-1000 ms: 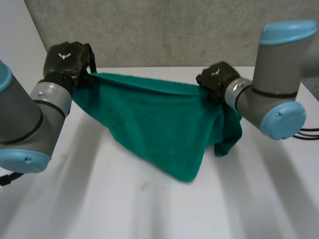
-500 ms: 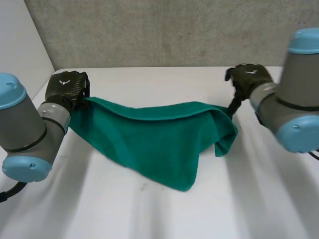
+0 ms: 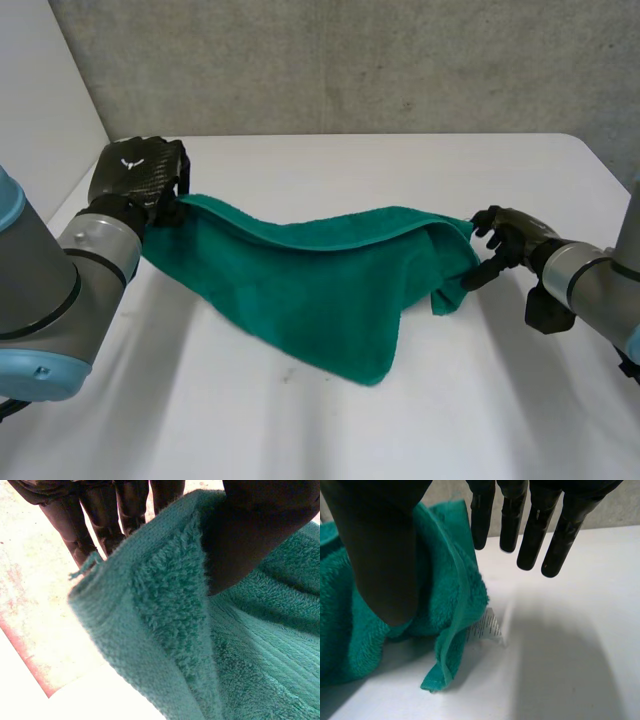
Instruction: Fold the towel.
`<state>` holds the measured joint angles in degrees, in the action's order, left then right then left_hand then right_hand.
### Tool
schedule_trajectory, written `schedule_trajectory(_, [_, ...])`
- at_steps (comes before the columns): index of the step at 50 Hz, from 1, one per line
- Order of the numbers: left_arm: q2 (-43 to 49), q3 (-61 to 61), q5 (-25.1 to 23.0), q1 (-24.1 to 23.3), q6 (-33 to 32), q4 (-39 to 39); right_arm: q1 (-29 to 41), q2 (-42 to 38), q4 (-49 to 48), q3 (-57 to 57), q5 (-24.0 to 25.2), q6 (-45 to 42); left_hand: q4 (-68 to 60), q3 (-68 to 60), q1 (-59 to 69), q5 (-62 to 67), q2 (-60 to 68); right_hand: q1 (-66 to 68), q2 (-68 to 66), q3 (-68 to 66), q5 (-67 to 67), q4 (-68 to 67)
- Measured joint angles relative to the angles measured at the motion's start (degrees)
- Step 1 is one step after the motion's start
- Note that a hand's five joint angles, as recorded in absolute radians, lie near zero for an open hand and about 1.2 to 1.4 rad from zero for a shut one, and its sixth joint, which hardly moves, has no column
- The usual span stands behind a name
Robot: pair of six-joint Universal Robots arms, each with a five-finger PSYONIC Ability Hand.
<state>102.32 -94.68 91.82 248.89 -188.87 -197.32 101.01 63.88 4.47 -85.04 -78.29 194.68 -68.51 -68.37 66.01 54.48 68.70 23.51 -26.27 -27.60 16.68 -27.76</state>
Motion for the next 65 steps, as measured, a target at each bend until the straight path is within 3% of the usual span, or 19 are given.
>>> schedule_trajectory(10, [0.10, -0.26, 0.01, -0.13, 0.07, 0.00, 0.42, -6.48, -1.59, 4.12, -0.31, 2.44, 0.00, 0.00, 0.00, 0.00, 0.00, 11.42, -14.69, -13.23, 12.31, -12.71])
schedule_trajectory(17, [0.30, -0.26, -0.03, 0.00, 0.08, 0.01, 0.39, -10.32, -2.94, 7.04, -0.78, 3.49, 0.00, 0.00, 0.00, 0.00, 0.00, 32.02, -40.66, -39.19, 38.77, -39.24])
schedule_trajectory(23, [0.22, -0.11, 0.02, 0.29, 0.09, -0.01, 0.12, -8.91, -5.37, 7.31, -2.92, 2.64, 0.00, 0.00, 0.00, 0.00, 0.00, 32.03, -40.99, -40.03, 39.24, -40.35])
schedule_trajectory(27, [-0.79, 0.38, 0.06, 1.10, -0.13, 0.04, -0.05, -1.31, -5.43, 8.51, -4.18, -5.43, 0.00, 0.00, 0.00, 0.00, 0.00, 32.03, -40.99, -40.03, 39.49, -40.36])
schedule_trajectory(32, [-3.60, 0.91, 0.04, 4.34, -0.77, 0.25, -0.02, 6.49, 3.92, 13.04, -2.58, -29.13, 0.00, 0.00, 0.00, 0.00, 0.00, 32.02, -40.99, -40.03, 39.63, -40.36])
schedule_trajectory(33, [-3.60, 0.91, 0.04, 4.34, -0.77, 0.25, -0.02, 6.49, 3.92, 13.04, -2.58, -29.13, 0.00, 0.00, 0.00, 0.00, 0.00, 32.02, -40.99, -40.03, 39.63, -40.36])
schedule_trajectory(34, [-4.58, 0.97, 0.00, 5.71, -1.10, 0.48, 0.09, 7.71, 8.16, 14.85, -2.61, -37.60, 0.00, 0.00, 0.00, 0.00, 0.00, 32.03, -40.99, -40.03, 39.63, -40.36])
schedule_trajectory(35, [-4.58, 0.97, 0.00, 5.71, -1.10, 0.48, 0.09, 7.71, 8.16, 14.85, -2.61, -37.60, 0.00, 0.00, 0.00, 0.00, 0.00, 32.03, -40.99, -40.03, 39.63, -40.36])
schedule_trajectory(36, [-5.39, 0.94, -0.06, 6.83, -1.43, 0.78, 0.25, 8.43, 12.08, 16.63, -3.25, -44.95, 0.00, 0.00, 0.00, 0.00, 0.00, 32.02, -40.99, -40.03, 39.63, -40.38])
schedule_trajectory(39, [-5.72, 0.88, -0.08, 7.26, -1.60, 0.97, 0.29, 8.54, 13.07, 17.09, -3.59, -46.77, 0.00, 0.00, 0.00, 0.00, 0.00, 32.02, -40.99, -40.03, 39.63, -40.38])
schedule_trajectory(41, [-6.66, 0.36, -0.44, 8.40, -2.27, 1.93, 0.47, 8.67, 17.65, 19.35, -6.65, -54.99, 0.00, 0.00, 0.00, 0.00, 0.00, 32.03, -40.99, -40.03, 39.63, -40.61])
schedule_trajectory(50, [-5.87, -2.26, -4.45, 8.15, -4.31, 4.85, 0.63, 7.33, 22.75, 16.48, -10.60, -62.37, 0.00, 0.00, 0.00, 0.00, 0.00, 32.03, -40.99, -40.03, 39.68, -40.61])
schedule_trajectory(56, [1.51, -0.74, -6.25, 7.42, -9.80, 6.24, 2.38, 2.15, 23.97, 16.12, -10.77, -66.12, 0.00, 0.00, 0.00, 0.00, 0.00, 32.03, -40.99, -40.03, 40.16, -40.60])
schedule_trajectory(65, [14.28, 17.11, -5.40, 5.22, -19.18, 5.99, 5.10, -6.38, 16.46, 31.56, -11.15, -62.62, 0.00, -0.02, 0.00, 0.00, 0.00, 32.03, -40.99, -40.03, 40.17, -40.61])
